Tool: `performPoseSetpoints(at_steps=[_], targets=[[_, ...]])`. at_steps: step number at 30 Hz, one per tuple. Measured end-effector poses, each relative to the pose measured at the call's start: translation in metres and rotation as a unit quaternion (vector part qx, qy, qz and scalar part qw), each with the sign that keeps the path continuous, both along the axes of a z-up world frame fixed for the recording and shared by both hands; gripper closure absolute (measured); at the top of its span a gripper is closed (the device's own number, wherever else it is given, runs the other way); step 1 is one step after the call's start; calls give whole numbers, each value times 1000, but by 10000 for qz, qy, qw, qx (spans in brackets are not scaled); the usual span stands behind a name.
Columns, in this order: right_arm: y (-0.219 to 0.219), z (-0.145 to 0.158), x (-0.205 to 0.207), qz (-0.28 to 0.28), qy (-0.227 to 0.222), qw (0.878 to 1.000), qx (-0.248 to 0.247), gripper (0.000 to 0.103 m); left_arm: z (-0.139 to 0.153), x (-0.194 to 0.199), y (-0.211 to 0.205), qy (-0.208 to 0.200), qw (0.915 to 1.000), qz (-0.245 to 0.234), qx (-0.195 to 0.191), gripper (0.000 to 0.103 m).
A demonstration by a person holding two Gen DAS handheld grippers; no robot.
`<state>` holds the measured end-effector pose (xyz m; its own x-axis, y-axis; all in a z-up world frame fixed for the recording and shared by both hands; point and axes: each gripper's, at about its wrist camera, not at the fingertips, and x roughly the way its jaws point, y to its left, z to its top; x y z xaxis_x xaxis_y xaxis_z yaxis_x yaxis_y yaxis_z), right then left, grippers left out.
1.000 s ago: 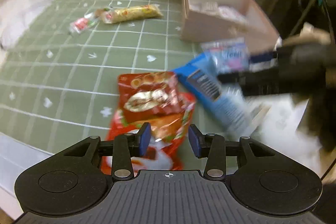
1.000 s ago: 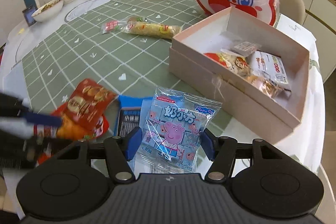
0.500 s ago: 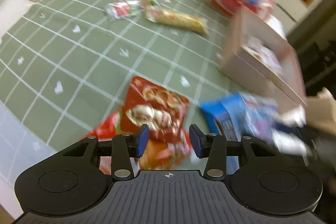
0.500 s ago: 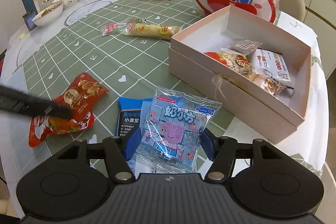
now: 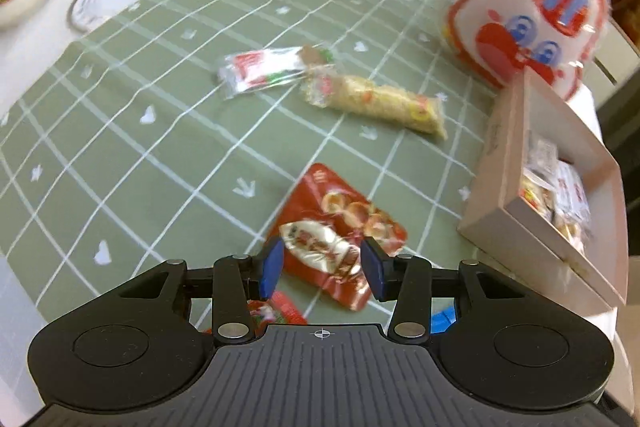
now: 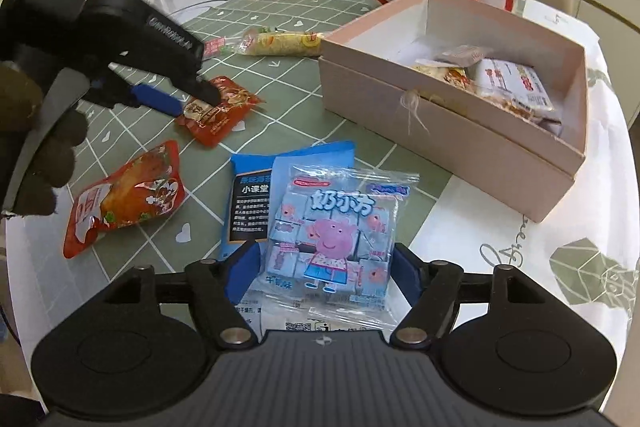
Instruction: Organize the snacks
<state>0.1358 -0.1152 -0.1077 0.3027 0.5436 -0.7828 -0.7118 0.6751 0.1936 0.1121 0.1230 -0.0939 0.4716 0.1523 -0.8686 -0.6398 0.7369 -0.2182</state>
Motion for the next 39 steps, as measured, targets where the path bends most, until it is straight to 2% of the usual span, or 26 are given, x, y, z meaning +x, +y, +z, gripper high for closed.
performPoseSetpoints(at_steps=[3,5,6,10,13,17,22,26,28,34,37,39], targets=[[-3,-3,2,-51,89,9999,121,26,-3,7,9,-100,9986,271,-439,55],[-4,-4,2,-50,72,9998,182,25,-4,19,11,-75,9983,325,-487,55],[-5,-5,1,-38,48,9997,218,23,-4,28,12,-29,9987,301,-414,51],[-8,-9,-6,68,-139,9993,355,19,-5,60,6,218,9998,-20,-8,50],[-9,-12,-9,160,-236,9986,450,13,-7,72,-10,335,9975,-523,323,47],[-5,-16,-8,284,-269,9979,525,0,-14,73,-38,550,9877,-1272,724,43],[5,-19,-14,320,-546,9974,336,0,-18,70,-61,733,9762,-1724,1096,43],[5,-19,-14,309,-537,9975,344,0,-13,61,-62,687,9772,-1753,983,49],[5,-19,-13,348,-534,9974,339,0,-9,54,-61,616,9781,-1738,962,49],[9,-18,-15,559,-556,9967,165,0,-5,28,-60,329,9793,-1905,593,49],[8,-15,-16,798,-518,9954,-56,2,-4,7,-62,205,9765,-2096,462,49],[2,-11,-16,796,-417,9959,-44,7,-6,-8,-68,222,9721,-2281,494,49]])
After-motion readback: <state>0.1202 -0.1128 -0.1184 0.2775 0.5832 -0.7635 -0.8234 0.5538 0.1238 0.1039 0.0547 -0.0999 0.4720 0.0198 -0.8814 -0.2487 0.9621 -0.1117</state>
